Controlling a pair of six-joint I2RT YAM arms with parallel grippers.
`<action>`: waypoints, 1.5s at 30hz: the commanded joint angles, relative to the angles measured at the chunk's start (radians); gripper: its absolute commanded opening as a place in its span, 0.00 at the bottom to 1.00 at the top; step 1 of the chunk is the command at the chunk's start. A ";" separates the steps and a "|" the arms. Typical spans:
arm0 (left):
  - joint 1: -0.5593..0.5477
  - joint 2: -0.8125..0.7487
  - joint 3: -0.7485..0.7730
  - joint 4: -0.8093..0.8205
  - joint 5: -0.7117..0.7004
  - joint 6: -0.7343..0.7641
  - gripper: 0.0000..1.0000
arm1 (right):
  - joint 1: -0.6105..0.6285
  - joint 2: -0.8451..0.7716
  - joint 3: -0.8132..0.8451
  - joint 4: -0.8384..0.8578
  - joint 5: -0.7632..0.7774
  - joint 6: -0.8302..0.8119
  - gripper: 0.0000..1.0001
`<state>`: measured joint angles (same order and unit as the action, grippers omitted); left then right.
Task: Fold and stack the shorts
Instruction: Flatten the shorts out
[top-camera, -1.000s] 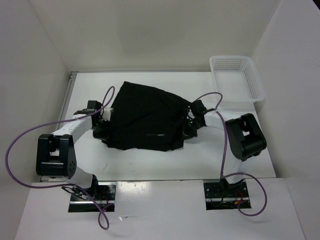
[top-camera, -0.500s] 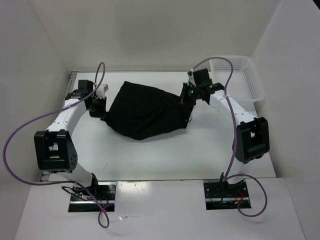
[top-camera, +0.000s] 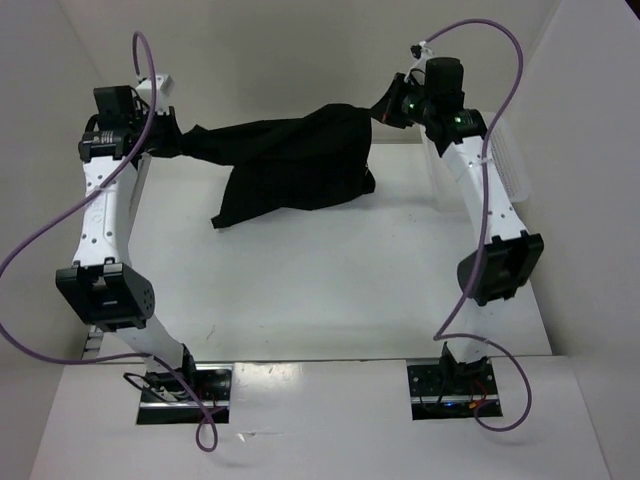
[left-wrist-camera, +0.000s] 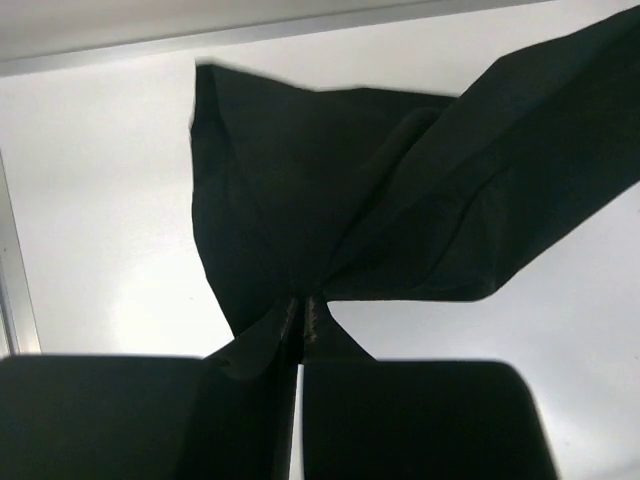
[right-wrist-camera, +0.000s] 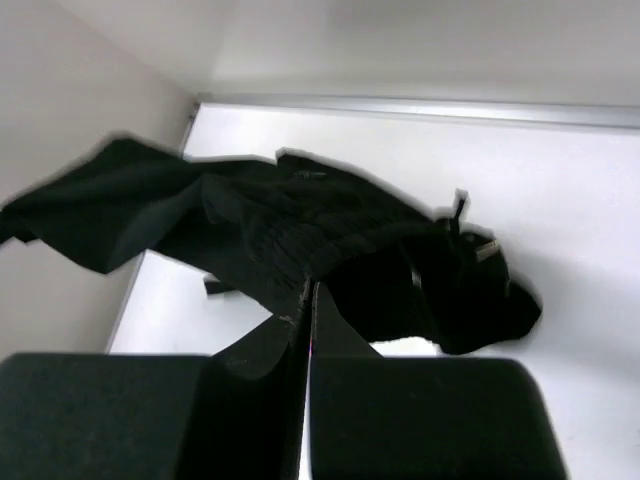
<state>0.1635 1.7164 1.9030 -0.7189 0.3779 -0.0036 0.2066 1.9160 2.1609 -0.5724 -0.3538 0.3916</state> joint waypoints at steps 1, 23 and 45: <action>0.008 -0.096 -0.112 -0.031 0.010 0.004 0.00 | 0.031 -0.193 -0.294 0.012 0.025 -0.046 0.00; -0.044 -0.360 -1.013 -0.031 -0.204 0.004 0.41 | 0.079 -0.617 -1.297 0.152 0.161 0.260 0.65; -0.044 -0.210 -1.035 0.128 -0.123 0.004 0.62 | 0.129 -0.287 -1.274 0.307 0.065 0.305 0.44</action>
<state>0.1226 1.5009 0.8562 -0.6300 0.1768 -0.0044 0.3111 1.6588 0.9005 -0.3252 -0.2703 0.6785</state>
